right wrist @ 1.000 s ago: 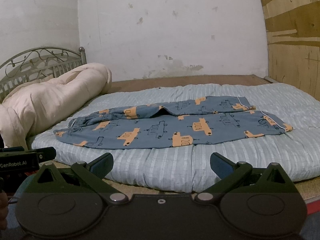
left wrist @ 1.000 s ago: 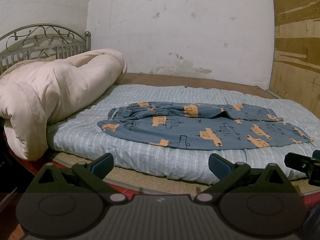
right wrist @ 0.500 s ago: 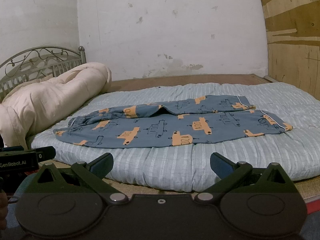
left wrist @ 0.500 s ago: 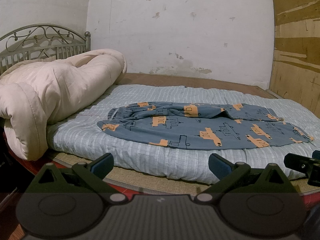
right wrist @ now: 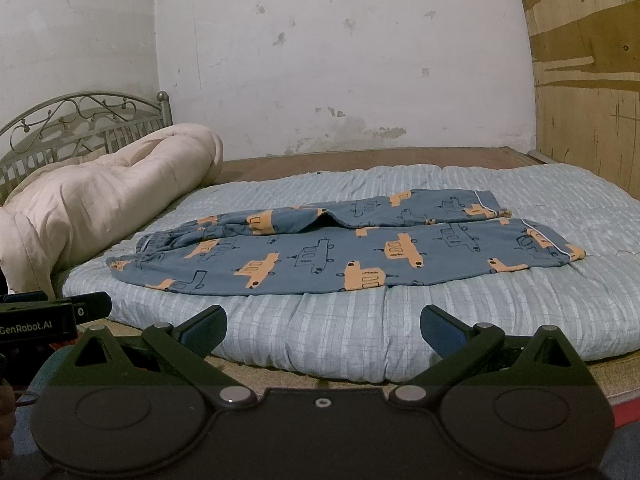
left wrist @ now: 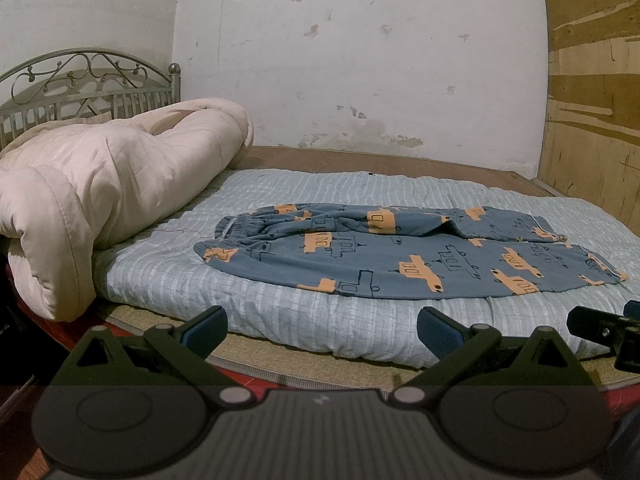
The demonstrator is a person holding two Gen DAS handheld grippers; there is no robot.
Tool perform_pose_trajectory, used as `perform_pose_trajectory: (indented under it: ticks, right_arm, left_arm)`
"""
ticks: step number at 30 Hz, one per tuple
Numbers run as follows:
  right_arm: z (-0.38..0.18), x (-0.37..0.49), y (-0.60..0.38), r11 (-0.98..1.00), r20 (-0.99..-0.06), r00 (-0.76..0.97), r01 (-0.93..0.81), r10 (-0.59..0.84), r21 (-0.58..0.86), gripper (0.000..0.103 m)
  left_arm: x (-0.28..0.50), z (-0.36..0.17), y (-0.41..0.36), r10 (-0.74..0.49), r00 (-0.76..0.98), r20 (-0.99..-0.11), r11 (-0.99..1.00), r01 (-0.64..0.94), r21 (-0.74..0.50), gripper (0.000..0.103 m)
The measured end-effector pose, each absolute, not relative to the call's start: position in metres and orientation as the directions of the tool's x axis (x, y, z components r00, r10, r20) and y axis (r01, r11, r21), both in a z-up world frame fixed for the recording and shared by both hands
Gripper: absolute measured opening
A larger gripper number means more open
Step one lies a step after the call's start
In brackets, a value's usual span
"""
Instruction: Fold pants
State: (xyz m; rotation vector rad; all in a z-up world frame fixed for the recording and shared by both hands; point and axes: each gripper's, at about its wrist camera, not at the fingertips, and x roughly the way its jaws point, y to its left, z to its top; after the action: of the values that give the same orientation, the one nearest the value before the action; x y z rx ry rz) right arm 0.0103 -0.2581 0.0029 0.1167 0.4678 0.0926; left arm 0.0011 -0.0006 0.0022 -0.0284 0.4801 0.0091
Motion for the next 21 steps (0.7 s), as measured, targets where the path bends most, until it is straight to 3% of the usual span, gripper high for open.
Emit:
perform_pose_trajectory:
  ticks: [21]
  right_arm:
    - [-0.005, 0.014, -0.254, 0.99, -0.464, 0.878, -0.065, 0.116, 0.124, 0.102]
  left_arm:
    - [0.012, 0.0, -0.008, 0.011, 0.856, -0.518, 1.0, -0.001, 0.019, 0.102]
